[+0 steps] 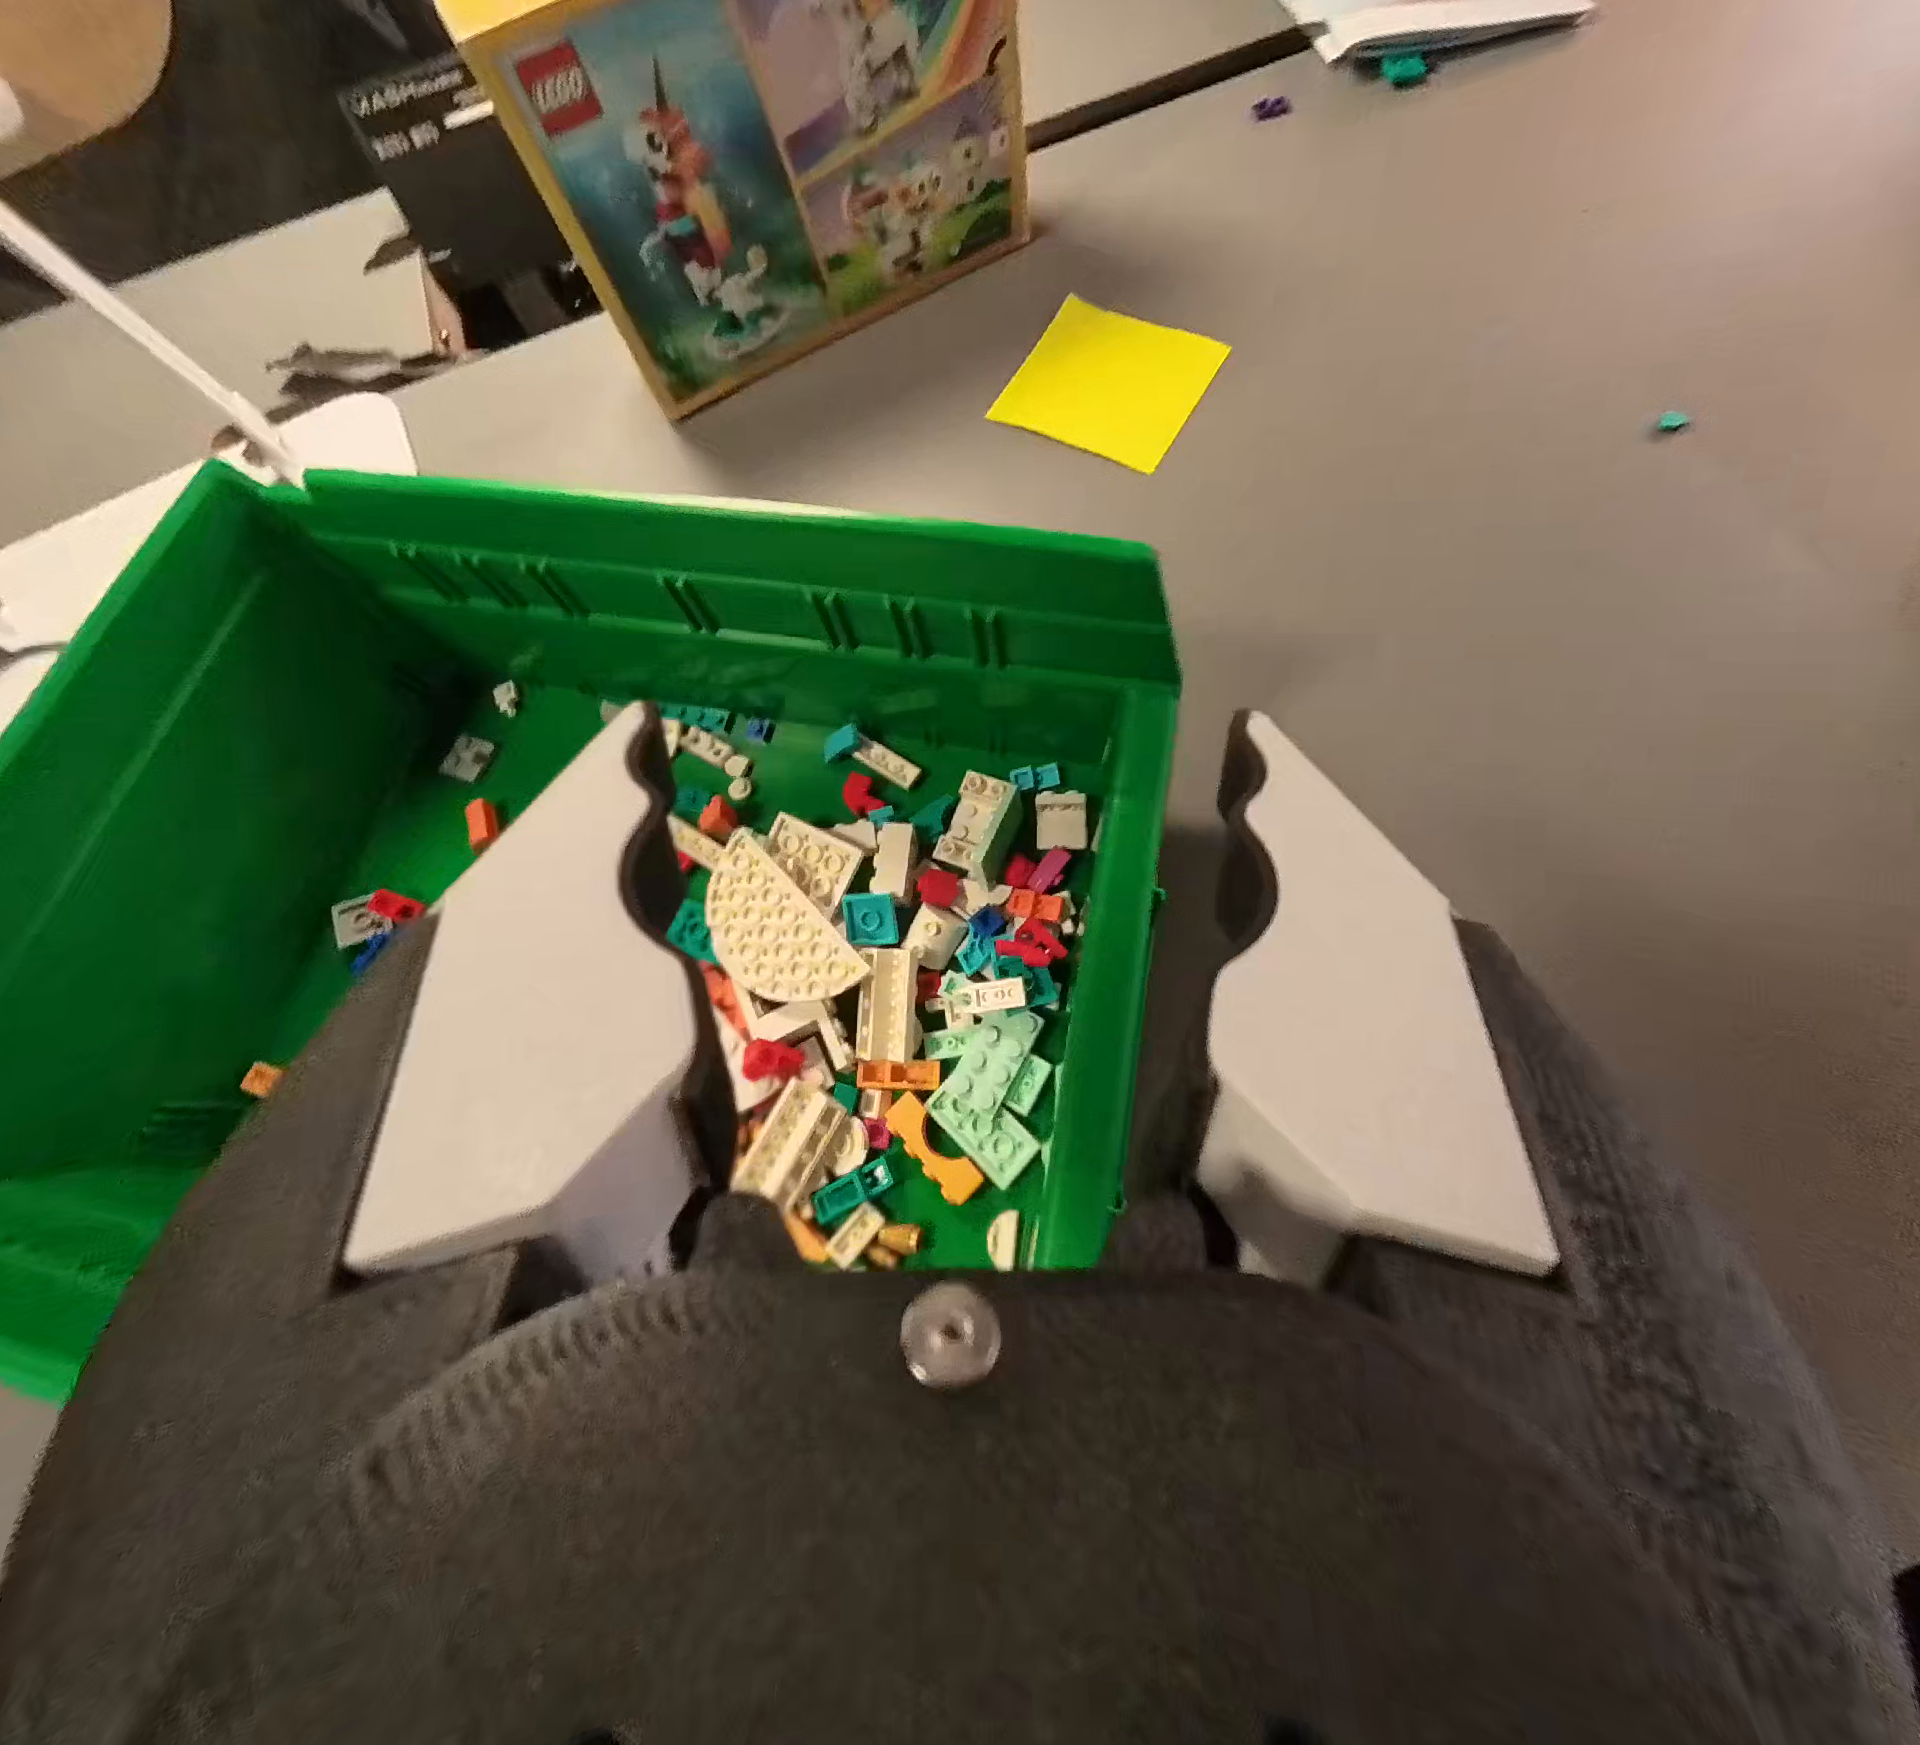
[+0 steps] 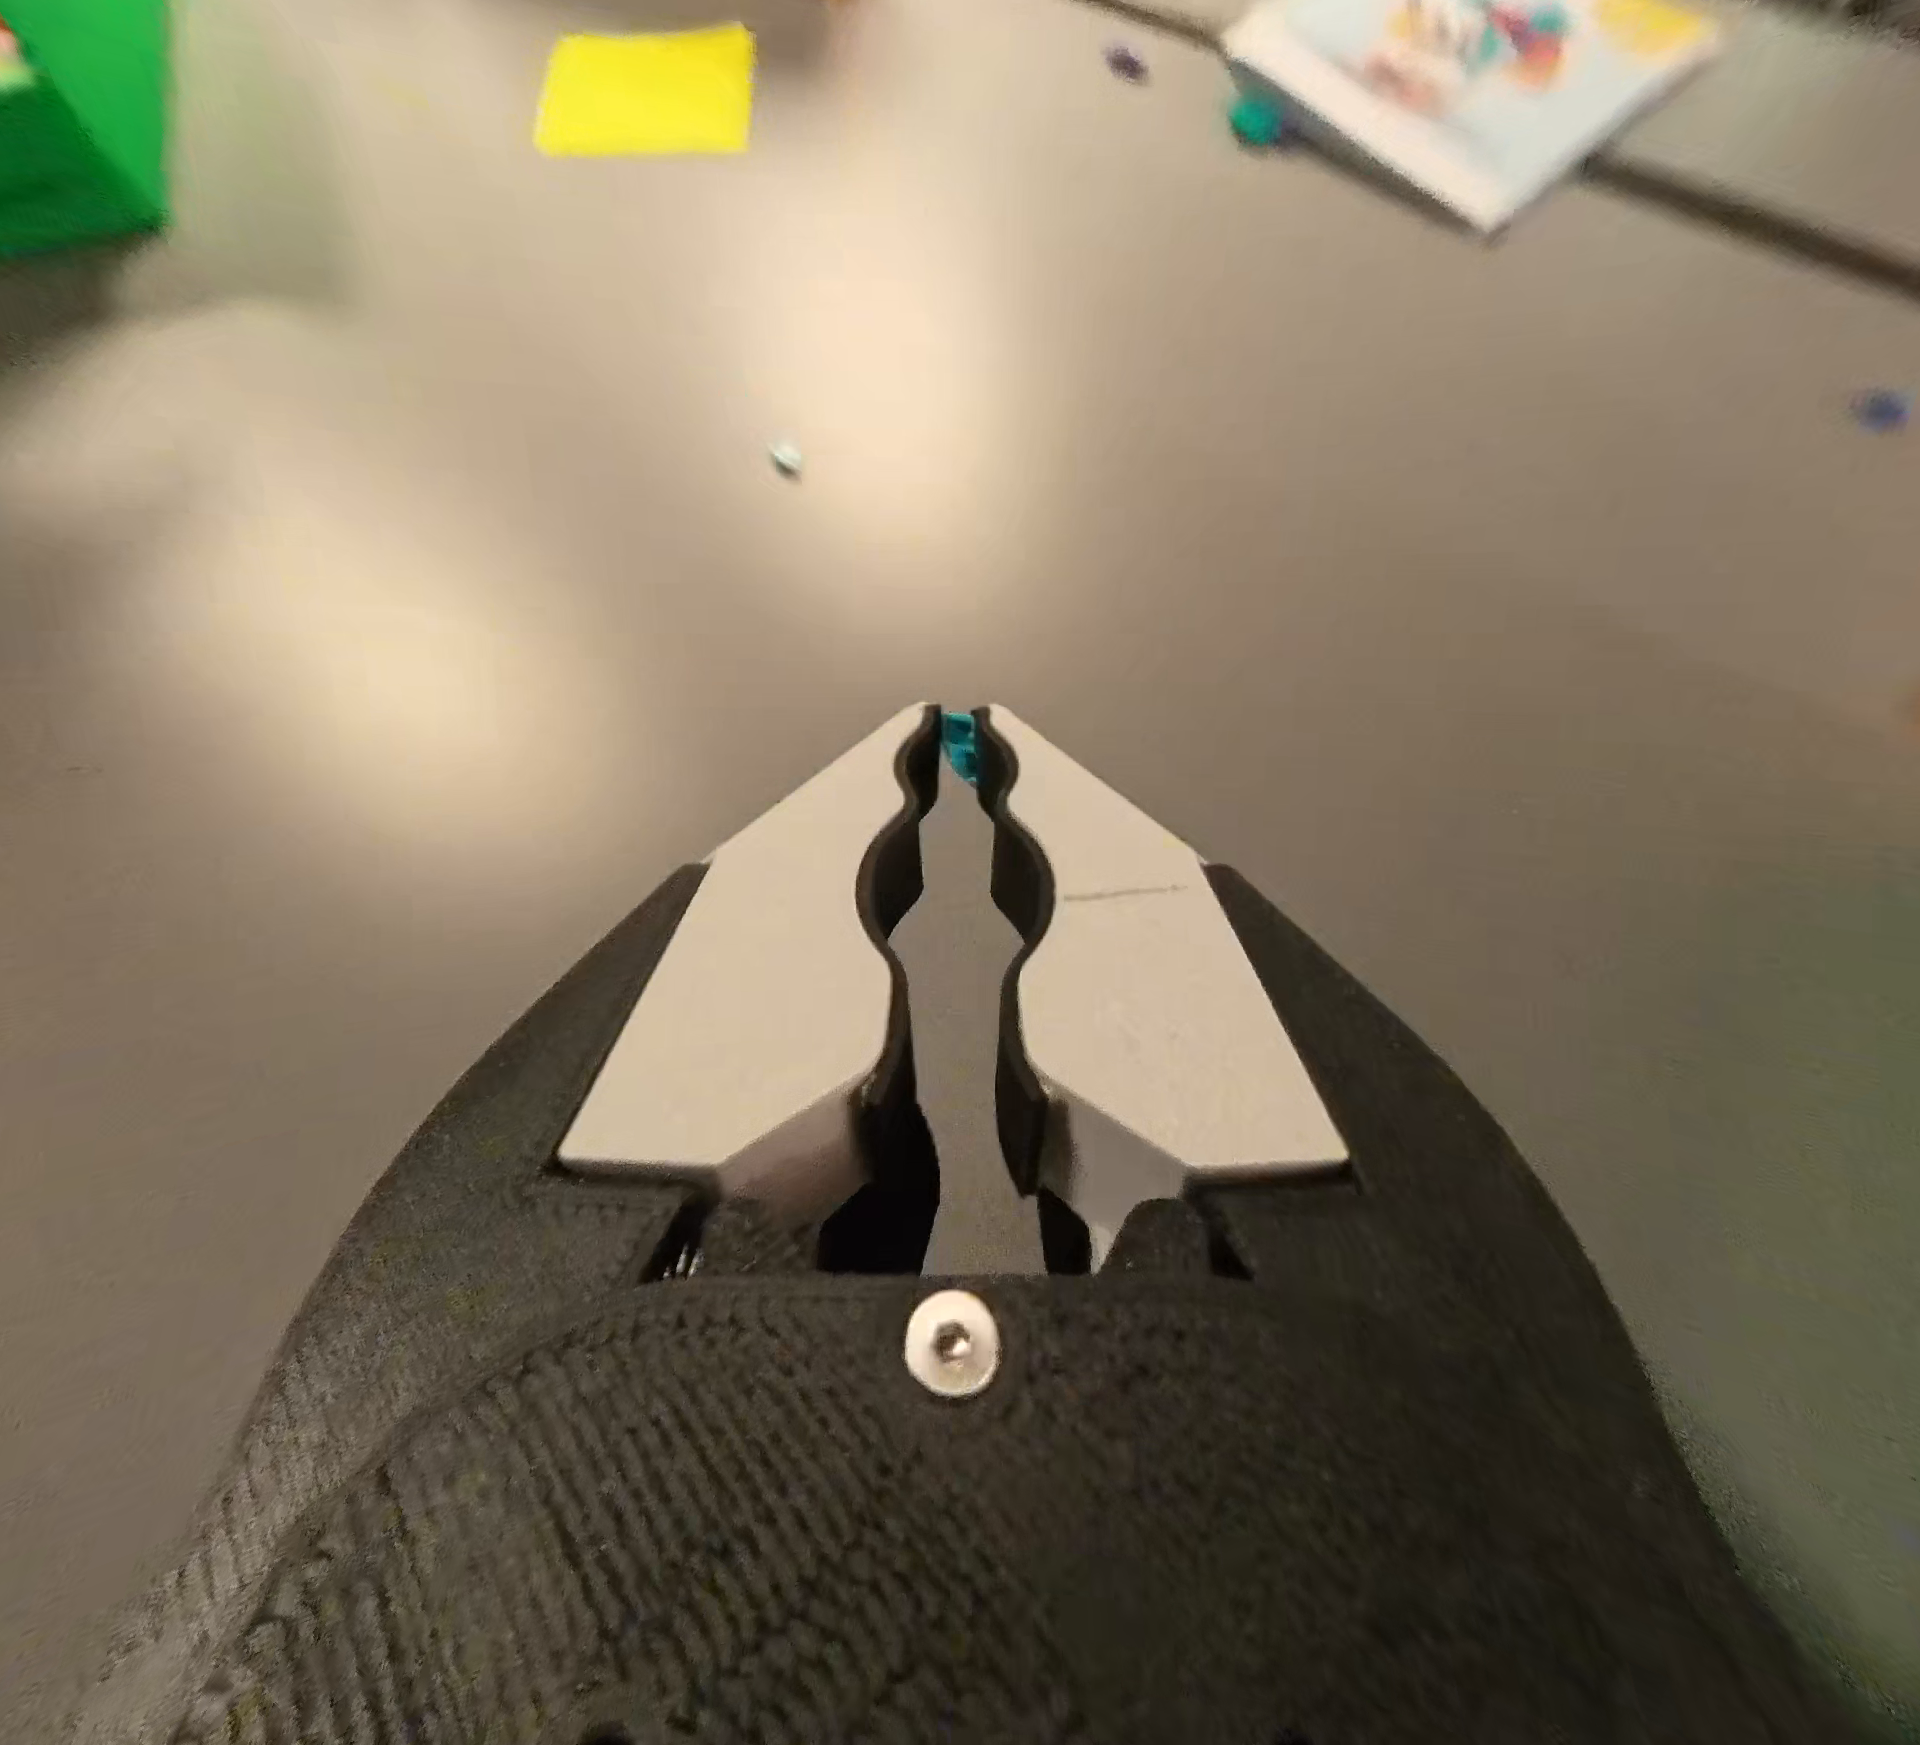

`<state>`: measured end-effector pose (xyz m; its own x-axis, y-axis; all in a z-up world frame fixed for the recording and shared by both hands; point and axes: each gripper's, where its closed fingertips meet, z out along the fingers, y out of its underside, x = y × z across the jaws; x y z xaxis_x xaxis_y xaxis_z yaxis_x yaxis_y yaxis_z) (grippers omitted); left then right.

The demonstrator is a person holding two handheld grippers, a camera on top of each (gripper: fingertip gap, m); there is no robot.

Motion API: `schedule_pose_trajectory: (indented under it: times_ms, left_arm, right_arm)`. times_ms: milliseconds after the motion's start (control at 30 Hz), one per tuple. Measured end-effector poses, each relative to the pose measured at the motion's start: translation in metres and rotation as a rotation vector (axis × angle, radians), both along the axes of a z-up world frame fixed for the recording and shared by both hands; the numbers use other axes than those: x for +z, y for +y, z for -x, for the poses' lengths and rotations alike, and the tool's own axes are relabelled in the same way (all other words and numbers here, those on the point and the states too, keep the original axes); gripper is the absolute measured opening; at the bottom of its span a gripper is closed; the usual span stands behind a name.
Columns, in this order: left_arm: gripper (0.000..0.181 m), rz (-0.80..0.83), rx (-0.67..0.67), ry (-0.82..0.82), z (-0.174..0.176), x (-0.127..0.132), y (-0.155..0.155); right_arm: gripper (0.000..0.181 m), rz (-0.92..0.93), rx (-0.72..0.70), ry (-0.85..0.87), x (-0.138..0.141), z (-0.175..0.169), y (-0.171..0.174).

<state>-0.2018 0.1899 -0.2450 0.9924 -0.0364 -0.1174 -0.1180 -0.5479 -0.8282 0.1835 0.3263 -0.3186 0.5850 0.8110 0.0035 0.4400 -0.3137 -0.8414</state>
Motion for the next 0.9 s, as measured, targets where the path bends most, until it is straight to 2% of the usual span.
schedule_pose_trajectory:
  times_ms: [200, 333, 433, 533, 633, 733, 800, 900]
  left_arm:
    - [0.094, -0.1, -0.069, -0.014, -0.013, 0.011, -0.006]
    - [0.085, -0.192, -0.042, -0.008, -0.008, 0.028, -0.019]
    - [0.084, -0.254, 0.024, -0.049, 0.003, 0.042, -0.031]
    - [0.083, -0.284, 0.077, -0.095, 0.015, 0.049, -0.044]
    - [0.083, -0.286, 0.109, -0.125, 0.023, 0.051, -0.057]
    - [0.083, -0.286, 0.131, -0.115, 0.028, 0.051, -0.066]
    - [0.083, -0.29, 0.137, -0.108, 0.028, 0.052, -0.067]
    - [0.08, -0.335, 0.103, -0.104, 0.017, 0.062, -0.064]
  right_arm:
    - [0.003, -0.119, 0.292, 0.184, 0.077, 0.093, -0.04]
    - [0.003, -0.163, 0.576, 0.26, 0.112, 0.196, -0.088]
    - [0.003, -0.182, 0.791, 0.213, 0.109, 0.279, -0.128]
    - [0.004, -0.195, 0.901, 0.022, 0.075, 0.343, -0.149]
    - [0.031, -0.115, 0.913, -0.186, 0.04, 0.373, -0.156]
    - [0.039, -0.062, 0.876, -0.209, 0.032, 0.387, -0.153]
    - [0.039, -0.076, 0.84, -0.21, 0.033, 0.39, -0.147]
    - [0.039, -0.147, 0.827, -0.045, 0.057, 0.376, -0.152]
